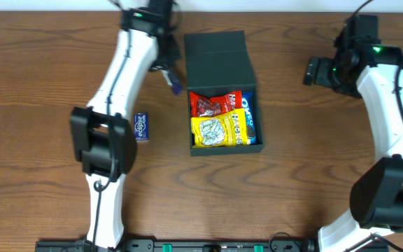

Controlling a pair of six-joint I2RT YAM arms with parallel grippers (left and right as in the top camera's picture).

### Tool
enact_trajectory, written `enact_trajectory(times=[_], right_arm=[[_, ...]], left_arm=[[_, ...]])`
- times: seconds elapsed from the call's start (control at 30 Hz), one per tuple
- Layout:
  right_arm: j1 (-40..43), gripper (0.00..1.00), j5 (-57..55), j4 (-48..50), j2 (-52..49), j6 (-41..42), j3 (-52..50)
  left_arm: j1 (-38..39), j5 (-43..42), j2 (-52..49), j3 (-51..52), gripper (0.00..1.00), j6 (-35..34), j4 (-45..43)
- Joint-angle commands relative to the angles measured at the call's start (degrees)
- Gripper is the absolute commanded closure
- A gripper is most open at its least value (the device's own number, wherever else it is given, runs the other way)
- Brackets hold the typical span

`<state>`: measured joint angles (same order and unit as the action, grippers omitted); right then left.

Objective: Pack container
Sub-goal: 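Carry the blue bar over the box and lower it inside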

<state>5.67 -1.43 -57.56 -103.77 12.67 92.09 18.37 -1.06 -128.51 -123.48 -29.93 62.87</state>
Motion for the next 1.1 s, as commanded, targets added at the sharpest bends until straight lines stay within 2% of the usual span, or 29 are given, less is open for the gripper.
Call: enact_trajectory(times=[0.0, 0.23, 0.63, 1.07], right_arm=[[2.7, 0.01, -0.5, 0.4, -0.1, -0.3, -0.4], [8.3, 0.01, 1.7, 2.8, -0.1, -5.1, -0.4], [14.6, 0.01, 2.4, 5.5, -0.1, -5.5, -0.4], [14.9, 0.01, 5.1, 4.6, -0.1, -5.9, -0.4]], left_arm=[[5.4, -1.4, 0.0, -1.0, 0.94, 1.7, 0.4], [12.8, -6.0, 0.0, -1.0, 0.94, 1.6, 0.5], [26.1, -3.0, -0.5, 1.7, 0.94, 1.2, -0.3], [28.3, -2.8, -0.6, 4.4, 0.94, -4.0, -5.2]])
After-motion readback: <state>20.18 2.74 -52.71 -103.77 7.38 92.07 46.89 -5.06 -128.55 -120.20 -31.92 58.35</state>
